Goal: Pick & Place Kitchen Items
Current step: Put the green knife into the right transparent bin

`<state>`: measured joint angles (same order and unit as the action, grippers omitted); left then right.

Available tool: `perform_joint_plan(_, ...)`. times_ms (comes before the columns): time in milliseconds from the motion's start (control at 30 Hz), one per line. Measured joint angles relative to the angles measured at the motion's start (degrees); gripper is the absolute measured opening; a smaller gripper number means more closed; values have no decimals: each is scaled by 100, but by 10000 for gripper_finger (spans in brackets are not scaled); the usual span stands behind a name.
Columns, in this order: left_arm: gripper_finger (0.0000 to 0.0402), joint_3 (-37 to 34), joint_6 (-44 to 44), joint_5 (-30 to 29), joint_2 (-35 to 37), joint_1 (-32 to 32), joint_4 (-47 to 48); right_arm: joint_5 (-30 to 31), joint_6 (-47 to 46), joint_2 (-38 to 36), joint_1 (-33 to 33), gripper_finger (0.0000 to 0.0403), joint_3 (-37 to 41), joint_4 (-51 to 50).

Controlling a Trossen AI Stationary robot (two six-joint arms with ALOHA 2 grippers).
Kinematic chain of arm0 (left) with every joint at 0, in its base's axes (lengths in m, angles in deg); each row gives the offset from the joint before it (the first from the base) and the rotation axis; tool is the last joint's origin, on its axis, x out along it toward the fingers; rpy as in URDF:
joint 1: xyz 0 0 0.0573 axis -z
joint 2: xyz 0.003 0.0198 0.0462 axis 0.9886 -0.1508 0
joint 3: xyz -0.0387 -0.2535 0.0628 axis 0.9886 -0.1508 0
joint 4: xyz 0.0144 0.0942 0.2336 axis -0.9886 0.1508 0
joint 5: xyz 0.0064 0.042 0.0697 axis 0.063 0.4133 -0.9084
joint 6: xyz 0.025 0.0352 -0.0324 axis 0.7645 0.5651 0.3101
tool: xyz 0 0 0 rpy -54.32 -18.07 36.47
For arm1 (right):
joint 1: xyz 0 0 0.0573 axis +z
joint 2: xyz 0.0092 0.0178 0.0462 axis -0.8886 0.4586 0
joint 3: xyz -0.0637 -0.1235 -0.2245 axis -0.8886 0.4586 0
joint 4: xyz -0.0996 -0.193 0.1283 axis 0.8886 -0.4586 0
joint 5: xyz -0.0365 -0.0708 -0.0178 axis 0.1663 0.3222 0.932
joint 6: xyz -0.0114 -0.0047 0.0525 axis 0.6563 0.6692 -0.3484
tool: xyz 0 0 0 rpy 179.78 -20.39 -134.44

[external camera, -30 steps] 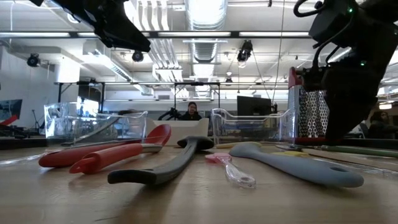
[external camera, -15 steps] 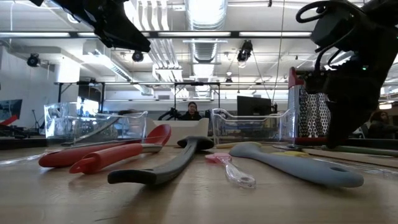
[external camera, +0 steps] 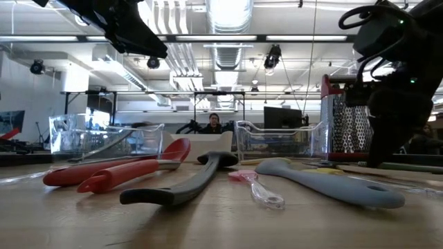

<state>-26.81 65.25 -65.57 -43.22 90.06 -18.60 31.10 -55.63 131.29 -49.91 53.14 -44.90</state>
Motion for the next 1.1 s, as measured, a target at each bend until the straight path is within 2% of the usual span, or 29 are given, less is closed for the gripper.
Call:
perform_joint_plan(500, 168, -2, -2, 0, 0, 0, -2, 18, 216, 65, -2, 61, 106, 200)
perform_joint_plan(733, 168, -2, -2, 0, -2, 0, -2, 59, 330, 447, -4, 88, 86, 380)
perform_joint_plan(933, 168, -2, -2, 0, -2, -1, -2, 97, 339, 474, -4, 109, 33, 425)
perform_joint_plan(1100, 168, -3, -2, 0, -2, -2, -1, 121, 328, 481, -7, 83, 29, 439)
